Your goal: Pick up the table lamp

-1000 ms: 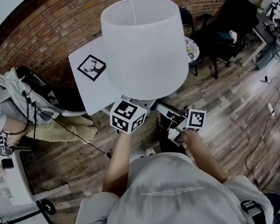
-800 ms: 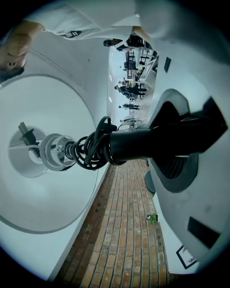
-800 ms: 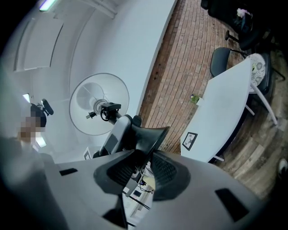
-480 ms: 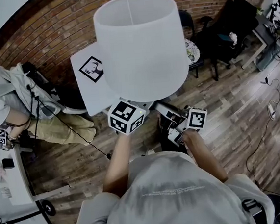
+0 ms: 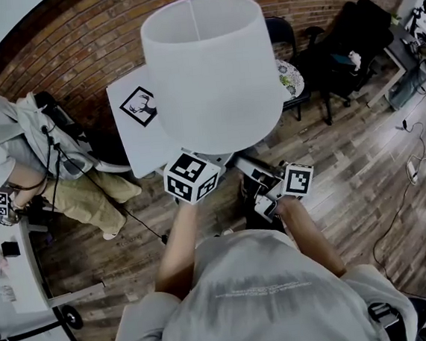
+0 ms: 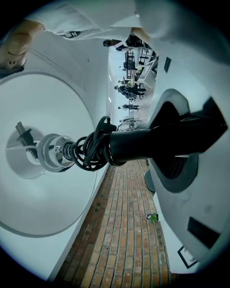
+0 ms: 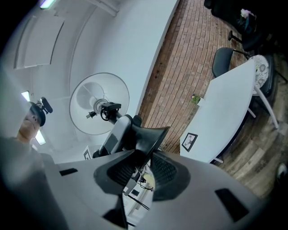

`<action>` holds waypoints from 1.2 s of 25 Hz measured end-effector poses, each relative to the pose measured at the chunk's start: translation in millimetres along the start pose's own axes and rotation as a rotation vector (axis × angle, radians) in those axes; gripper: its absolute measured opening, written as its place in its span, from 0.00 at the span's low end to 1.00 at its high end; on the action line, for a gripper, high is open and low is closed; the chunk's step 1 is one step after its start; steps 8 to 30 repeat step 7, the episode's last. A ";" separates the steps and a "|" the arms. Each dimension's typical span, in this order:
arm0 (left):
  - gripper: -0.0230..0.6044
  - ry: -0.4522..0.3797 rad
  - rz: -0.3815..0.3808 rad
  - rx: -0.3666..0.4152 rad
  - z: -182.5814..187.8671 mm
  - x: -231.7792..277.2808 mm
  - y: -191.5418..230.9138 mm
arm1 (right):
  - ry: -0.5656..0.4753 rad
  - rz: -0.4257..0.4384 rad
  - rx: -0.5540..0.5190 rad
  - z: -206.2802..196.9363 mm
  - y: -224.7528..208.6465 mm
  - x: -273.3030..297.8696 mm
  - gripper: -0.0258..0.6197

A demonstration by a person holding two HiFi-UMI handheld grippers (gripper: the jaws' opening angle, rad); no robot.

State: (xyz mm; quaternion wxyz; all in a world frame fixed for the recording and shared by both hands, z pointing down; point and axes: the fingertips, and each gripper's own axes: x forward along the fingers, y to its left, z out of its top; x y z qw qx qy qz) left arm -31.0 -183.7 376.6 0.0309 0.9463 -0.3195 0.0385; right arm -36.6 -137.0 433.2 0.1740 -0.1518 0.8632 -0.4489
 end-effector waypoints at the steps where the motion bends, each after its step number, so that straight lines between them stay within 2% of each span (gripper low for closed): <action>1: 0.30 0.001 0.000 0.001 -0.5 1.5 2.7 | 0.000 0.000 0.001 1.6 -2.0 1.7 0.20; 7: 0.30 0.002 0.007 -0.014 -3.9 9.9 16.3 | 0.008 0.002 0.010 9.9 -14.1 7.8 0.20; 30: 0.30 0.002 0.007 -0.014 -3.9 9.9 16.3 | 0.008 0.002 0.010 9.9 -14.1 7.8 0.20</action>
